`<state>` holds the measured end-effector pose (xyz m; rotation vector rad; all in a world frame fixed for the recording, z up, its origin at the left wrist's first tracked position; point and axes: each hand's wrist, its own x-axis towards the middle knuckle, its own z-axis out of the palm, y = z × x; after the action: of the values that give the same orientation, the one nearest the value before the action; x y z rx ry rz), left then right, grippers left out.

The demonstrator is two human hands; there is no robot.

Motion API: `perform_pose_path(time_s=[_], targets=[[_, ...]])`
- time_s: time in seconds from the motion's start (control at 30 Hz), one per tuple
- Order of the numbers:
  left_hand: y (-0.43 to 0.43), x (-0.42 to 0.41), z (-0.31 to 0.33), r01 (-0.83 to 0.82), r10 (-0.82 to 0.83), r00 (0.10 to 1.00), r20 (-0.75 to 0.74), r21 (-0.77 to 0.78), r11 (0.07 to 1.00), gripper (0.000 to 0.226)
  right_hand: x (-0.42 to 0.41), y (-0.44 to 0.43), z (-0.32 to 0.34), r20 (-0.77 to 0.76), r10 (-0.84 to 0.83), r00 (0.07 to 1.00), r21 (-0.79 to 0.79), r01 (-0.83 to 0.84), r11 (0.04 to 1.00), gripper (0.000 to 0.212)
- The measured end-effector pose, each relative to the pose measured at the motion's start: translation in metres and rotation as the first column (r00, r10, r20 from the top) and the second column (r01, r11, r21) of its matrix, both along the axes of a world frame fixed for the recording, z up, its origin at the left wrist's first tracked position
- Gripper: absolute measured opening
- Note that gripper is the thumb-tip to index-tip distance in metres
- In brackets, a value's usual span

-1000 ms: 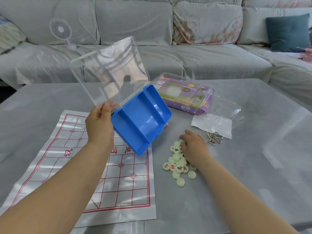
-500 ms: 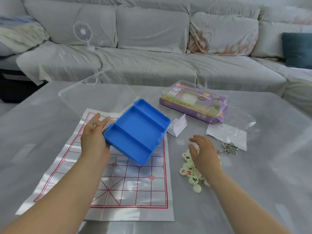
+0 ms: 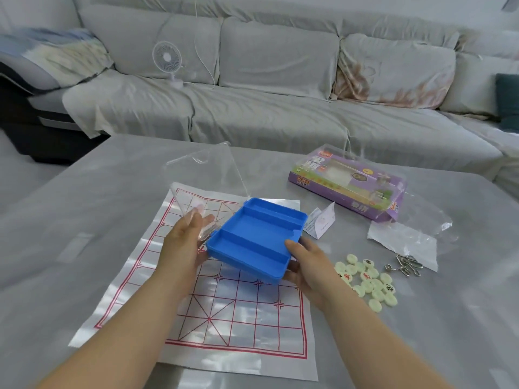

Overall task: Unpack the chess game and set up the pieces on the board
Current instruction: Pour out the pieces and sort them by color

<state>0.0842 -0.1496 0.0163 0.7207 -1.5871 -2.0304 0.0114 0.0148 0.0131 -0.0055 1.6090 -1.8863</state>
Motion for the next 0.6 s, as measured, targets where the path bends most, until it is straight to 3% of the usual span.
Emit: perform_pose_path(time_s=[0.2,0.4,0.5,0.53,0.6], targets=[[-0.035,0.017,0.001,0.095,-0.095,0.995,0.005,-0.155,0.983,0.028,0.000,-0.034,0.003,-0.033,0.012,0.999,0.029,-0.011,1.000,0.045],[-0.070,0.037,-0.002,0.201,-0.195,0.980,0.047,-0.200,0.959,0.018,0.008,-0.084,0.008,-0.091,0.062,0.994,0.038,-0.059,0.998,0.047],[-0.089,0.047,-0.008,0.214,-0.206,0.977,0.057,-0.231,0.949,0.057,0.012,-0.104,0.008,-0.109,0.089,0.990,0.037,-0.086,0.996,0.047],[-0.093,0.049,-0.009,0.194,-0.184,0.981,0.064,-0.229,0.954,0.052,0.014,-0.110,0.009,-0.110,0.099,0.989,0.032,-0.096,0.995,0.047],[-0.099,0.052,-0.012,0.122,-0.111,0.992,0.063,-0.207,0.971,0.021,0.018,-0.121,0.009,-0.114,0.122,0.986,0.032,-0.119,0.992,0.046]])
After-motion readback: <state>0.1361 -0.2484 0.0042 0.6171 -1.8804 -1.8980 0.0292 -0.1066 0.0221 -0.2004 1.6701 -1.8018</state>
